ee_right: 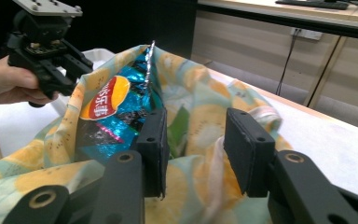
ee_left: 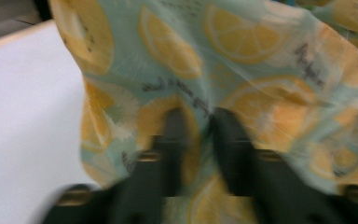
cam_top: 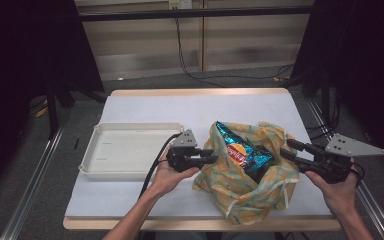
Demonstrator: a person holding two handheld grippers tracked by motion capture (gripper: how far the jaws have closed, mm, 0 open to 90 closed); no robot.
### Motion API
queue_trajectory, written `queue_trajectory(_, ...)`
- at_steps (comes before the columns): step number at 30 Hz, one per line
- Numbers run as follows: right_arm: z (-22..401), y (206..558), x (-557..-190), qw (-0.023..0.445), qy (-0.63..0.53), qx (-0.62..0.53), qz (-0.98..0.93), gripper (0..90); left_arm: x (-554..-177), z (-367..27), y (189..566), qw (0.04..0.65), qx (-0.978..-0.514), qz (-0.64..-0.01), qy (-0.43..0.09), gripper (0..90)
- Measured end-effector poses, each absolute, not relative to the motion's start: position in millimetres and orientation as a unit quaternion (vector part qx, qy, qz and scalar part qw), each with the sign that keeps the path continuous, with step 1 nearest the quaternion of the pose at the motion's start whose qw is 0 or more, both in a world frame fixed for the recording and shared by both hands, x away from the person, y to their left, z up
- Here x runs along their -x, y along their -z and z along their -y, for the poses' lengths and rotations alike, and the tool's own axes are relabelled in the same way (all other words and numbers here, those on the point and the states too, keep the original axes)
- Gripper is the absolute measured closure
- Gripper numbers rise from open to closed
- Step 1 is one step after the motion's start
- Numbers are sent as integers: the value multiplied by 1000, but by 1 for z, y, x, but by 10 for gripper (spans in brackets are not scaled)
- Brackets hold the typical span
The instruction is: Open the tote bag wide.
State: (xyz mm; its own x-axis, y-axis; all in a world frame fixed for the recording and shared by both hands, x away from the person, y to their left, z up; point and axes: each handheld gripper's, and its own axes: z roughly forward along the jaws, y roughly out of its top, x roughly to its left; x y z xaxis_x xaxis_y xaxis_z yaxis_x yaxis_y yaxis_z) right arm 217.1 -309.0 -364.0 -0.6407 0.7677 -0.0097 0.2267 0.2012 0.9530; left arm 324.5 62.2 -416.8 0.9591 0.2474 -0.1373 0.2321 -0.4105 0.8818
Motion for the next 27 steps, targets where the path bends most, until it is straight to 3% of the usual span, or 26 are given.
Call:
queue_trajectory(1,307,364,-217,251,-533,-338,-734,587,-324,-64,416,523,-840,-143,-9,899)
queue_trajectory(11,304,367,-217,242,-531,-332,-741,579,-321,-90,438,479,-862,-163,-3,900)
queue_trajectory(17,300,370,-217,235,-529,-329,-746,574,-318,-80,457,426,-892,-154,0,900)
queue_trajectory(22,301,371,-216,235,-528,-328,-747,572,-321,-82,458,450,-877,-166,11,890)
queue_trajectory(26,303,370,-216,235,-530,-329,-745,568,-324,-93,449,481,-859,-178,9,739)
queue_trajectory(27,304,370,-216,236,-533,-329,-743,562,-324,-97,446,488,-854,-183,4,613)
